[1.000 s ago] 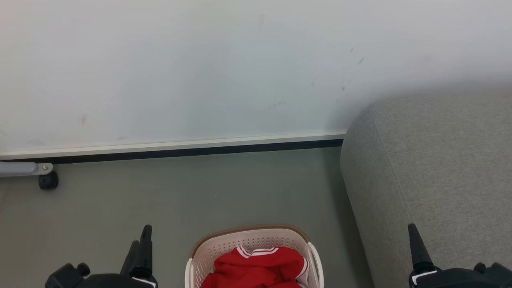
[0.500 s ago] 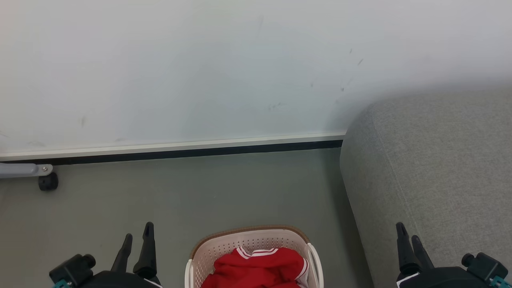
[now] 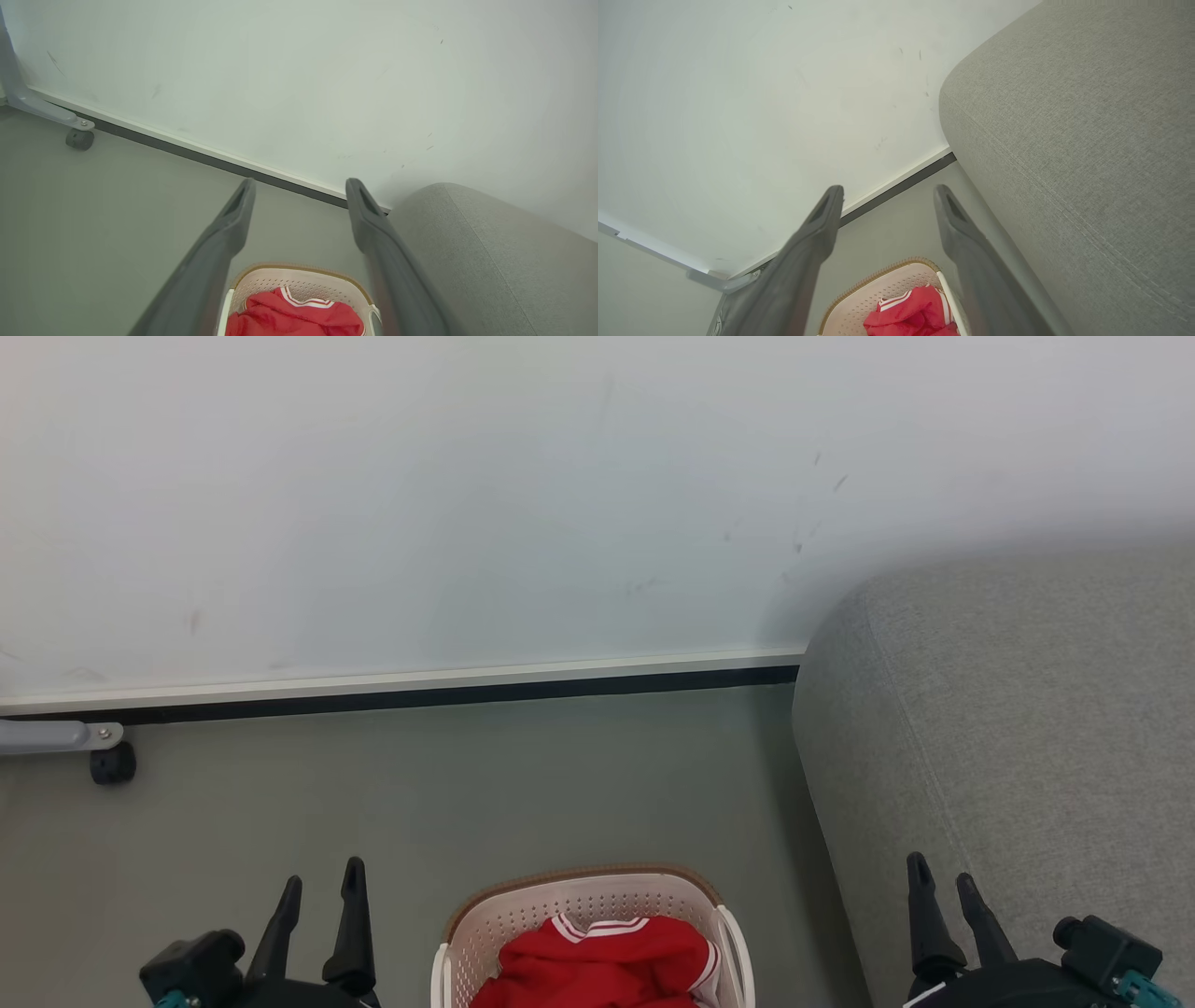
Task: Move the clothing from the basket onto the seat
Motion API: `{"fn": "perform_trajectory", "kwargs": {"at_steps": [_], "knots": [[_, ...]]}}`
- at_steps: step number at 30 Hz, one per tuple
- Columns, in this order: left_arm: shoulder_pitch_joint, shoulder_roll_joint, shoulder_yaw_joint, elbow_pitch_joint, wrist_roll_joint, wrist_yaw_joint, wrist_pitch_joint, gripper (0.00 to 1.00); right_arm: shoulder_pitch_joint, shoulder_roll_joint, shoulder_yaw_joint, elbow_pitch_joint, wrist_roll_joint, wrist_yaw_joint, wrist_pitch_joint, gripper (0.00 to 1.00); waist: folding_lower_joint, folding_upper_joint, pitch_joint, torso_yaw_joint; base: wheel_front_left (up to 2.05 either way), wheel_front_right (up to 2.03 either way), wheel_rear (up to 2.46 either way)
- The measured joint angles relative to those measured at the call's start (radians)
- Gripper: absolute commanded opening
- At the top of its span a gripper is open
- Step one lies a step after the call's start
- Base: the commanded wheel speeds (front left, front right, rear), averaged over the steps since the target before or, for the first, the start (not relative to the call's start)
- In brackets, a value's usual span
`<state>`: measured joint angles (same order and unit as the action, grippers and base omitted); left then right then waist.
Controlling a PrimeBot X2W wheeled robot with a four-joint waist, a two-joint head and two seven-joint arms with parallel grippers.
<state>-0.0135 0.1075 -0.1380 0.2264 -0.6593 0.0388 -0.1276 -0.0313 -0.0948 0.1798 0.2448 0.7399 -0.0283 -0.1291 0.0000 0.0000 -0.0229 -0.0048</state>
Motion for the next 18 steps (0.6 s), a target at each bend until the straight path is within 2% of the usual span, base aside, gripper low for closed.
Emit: {"fn": "perform_trajectory", "kwargs": {"at_steps": [18], "knots": [[0.025, 0.003, -0.021, -0.011, 0.250, 0.047, -0.073, 1.00, 0.012, -0.021, 0.062, -0.017, -0.249, -0.042, -0.069, 1.00, 0.0000, 0.0000, -0.004, 0.000, 0.00, 0.00, 0.00]]}}
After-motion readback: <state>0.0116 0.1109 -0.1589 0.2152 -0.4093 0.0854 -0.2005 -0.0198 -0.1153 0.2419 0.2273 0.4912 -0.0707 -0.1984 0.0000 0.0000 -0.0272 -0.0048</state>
